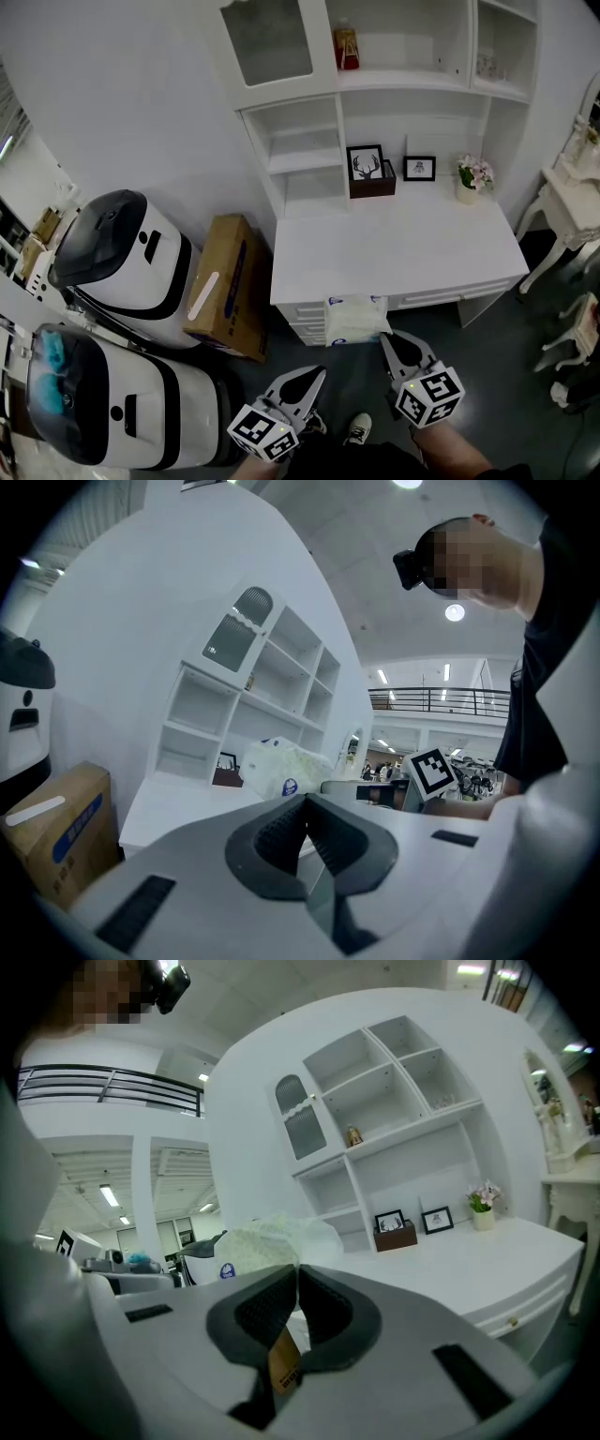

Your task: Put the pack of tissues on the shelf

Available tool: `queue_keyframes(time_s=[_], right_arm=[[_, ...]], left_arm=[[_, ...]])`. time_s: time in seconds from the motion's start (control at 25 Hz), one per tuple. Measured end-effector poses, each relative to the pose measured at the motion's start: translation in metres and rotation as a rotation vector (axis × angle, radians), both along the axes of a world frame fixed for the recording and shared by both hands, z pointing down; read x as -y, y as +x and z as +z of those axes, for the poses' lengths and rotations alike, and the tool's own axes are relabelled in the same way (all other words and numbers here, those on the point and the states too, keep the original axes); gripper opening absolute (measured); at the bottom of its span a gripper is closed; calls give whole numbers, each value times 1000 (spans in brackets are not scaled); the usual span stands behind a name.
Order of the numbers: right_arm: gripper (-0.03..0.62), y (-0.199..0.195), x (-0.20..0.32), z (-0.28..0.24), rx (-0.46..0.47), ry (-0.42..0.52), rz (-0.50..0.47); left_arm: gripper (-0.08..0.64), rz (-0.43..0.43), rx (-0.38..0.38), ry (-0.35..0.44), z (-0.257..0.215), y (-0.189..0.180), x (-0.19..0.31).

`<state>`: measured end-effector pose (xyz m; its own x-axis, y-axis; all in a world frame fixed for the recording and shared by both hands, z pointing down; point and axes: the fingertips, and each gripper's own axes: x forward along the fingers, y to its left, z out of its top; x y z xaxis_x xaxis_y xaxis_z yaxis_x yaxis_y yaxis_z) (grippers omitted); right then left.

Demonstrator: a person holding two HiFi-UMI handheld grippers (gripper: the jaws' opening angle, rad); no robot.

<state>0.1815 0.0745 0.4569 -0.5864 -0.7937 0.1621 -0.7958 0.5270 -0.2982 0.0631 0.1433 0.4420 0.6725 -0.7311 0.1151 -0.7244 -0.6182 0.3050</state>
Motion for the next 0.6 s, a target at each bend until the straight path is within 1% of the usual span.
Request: queue_keyframes(time_s=[0.6], right_arm=[[9, -13, 11, -3, -5, -11, 17]], left_arm=[[5, 4, 3, 5, -7, -19, 7]])
